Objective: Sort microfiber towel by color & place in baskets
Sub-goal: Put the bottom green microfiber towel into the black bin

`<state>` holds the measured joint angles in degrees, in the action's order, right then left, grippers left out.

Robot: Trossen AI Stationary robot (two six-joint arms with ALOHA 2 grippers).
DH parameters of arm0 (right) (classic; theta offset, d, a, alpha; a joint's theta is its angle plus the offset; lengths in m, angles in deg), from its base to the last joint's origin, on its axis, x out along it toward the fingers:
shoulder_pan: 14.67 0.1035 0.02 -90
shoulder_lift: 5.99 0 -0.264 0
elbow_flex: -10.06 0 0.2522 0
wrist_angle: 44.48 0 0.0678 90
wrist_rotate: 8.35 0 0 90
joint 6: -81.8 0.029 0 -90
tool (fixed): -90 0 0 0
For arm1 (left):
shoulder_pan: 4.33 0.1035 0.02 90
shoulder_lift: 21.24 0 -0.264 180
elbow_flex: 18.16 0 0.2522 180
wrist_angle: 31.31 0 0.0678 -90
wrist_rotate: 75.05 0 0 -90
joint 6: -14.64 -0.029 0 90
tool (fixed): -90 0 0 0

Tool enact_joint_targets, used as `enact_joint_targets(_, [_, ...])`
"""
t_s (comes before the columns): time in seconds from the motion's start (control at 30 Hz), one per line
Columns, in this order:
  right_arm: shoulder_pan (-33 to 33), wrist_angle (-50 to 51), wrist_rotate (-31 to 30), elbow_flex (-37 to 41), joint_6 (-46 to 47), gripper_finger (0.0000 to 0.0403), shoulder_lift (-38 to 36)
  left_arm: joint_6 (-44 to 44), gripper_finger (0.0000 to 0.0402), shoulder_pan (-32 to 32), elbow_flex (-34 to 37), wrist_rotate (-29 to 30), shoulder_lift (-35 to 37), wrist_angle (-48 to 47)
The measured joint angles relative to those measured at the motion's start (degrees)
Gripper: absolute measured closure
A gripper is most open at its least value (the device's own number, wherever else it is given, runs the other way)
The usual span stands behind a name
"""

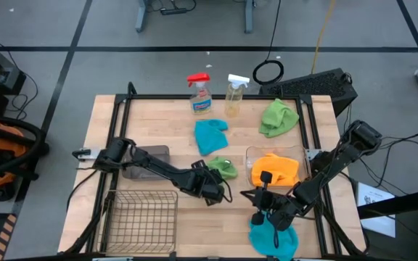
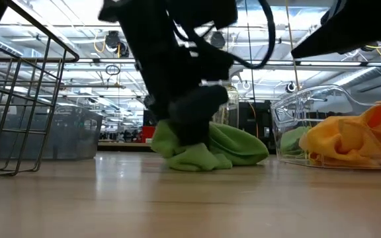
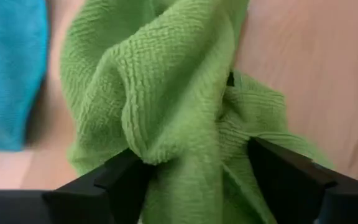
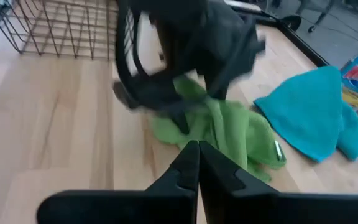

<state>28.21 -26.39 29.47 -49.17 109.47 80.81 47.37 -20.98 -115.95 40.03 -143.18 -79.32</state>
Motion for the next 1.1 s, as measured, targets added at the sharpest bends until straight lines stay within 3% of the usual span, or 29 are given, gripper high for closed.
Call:
enact_joint_targets(0.23, [0.0, -2.9, 0.0, 0.0, -5.5, 0.0403, 0.0, 1.6, 0.0238, 0.0, -0.3, -0.8, -2.6, 1.5])
enact_joint_targets(0.53, [0.0, -2.9, -0.3, 0.0, -9.9, 0.0403, 0.0, 2.6, 0.0381, -1.4, -0.5, -0.9, 3.8, -2.8])
enact_joint_targets(0.8, [0.0, -2.9, -0.3, 0.0, -13.8, 0.0403, -0.1, 1.1, 0.0377, -3.7, -0.7, 2.7, 14.4, -6.8])
enact_joint_targets(1.1, [-0.1, -2.8, -0.3, 0.0, -15.3, 0.0403, -0.1, 4.1, 0.0372, -6.4, -0.7, 7.9, 25.2, -20.9])
